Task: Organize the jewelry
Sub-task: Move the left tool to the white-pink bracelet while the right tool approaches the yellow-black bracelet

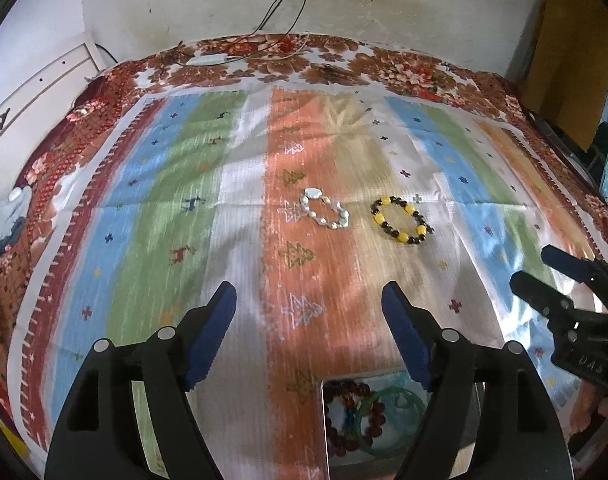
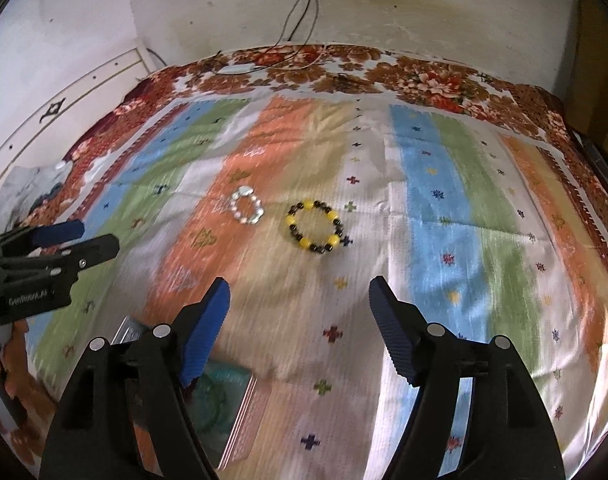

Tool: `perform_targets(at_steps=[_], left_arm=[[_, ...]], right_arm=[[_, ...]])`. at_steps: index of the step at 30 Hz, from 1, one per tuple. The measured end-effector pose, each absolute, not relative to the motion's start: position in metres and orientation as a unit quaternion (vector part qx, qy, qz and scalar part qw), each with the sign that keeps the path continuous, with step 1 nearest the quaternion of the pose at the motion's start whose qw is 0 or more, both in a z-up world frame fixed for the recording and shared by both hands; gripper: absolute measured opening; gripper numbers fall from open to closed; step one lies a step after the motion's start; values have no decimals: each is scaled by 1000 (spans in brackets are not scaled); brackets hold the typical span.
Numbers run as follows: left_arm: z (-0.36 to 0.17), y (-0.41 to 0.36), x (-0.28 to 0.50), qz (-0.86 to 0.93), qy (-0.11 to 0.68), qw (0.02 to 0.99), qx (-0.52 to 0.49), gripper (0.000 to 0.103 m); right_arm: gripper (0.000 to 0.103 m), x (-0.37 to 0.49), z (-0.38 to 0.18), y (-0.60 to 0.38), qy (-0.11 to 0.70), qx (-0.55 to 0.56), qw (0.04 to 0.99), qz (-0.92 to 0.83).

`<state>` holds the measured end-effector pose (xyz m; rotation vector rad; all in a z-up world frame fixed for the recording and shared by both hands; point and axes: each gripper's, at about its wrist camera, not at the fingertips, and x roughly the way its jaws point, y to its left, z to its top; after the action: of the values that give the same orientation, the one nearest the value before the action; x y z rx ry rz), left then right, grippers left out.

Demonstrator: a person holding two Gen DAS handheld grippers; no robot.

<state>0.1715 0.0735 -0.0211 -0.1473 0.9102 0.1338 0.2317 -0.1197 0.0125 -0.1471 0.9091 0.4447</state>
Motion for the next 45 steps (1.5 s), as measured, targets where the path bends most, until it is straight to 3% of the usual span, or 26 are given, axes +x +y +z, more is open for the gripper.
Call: perform_targets(at_steps=[7, 45], left_arm=[[-16, 77, 194, 64, 417, 903, -77, 77], [-105, 105, 319, 57, 515, 847, -121, 77]], right_arm=[[72, 257, 13, -117, 428, -65, 879, 202], [72, 362, -63, -104, 530, -29, 832, 164]])
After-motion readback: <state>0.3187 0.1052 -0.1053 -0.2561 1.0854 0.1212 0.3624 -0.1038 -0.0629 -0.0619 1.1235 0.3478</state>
